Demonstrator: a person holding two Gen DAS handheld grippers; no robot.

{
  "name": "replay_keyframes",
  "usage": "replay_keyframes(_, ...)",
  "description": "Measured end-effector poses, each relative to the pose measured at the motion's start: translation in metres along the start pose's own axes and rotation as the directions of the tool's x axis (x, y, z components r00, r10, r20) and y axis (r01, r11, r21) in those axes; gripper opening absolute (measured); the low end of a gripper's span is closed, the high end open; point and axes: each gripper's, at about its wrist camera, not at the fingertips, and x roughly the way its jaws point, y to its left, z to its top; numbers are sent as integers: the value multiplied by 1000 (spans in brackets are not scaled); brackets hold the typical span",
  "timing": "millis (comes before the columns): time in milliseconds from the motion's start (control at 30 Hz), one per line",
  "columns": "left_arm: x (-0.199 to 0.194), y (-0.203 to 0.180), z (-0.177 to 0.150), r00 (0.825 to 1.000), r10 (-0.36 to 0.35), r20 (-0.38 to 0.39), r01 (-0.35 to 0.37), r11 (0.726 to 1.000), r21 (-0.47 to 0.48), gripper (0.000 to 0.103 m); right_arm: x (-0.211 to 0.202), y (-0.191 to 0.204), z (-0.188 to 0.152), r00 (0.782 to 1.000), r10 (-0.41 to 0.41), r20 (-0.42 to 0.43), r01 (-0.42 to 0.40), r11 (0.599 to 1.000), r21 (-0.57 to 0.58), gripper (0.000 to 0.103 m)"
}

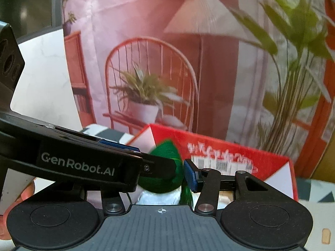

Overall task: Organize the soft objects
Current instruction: 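Lower the green plush into the red box and open both grippers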

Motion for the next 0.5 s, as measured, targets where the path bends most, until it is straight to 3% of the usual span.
replay_keyframes(500,-55,5,-38,998,64,-11,-65,997,-40,61,-44,0,-39,1000,3,-12,-2,998,67,49)
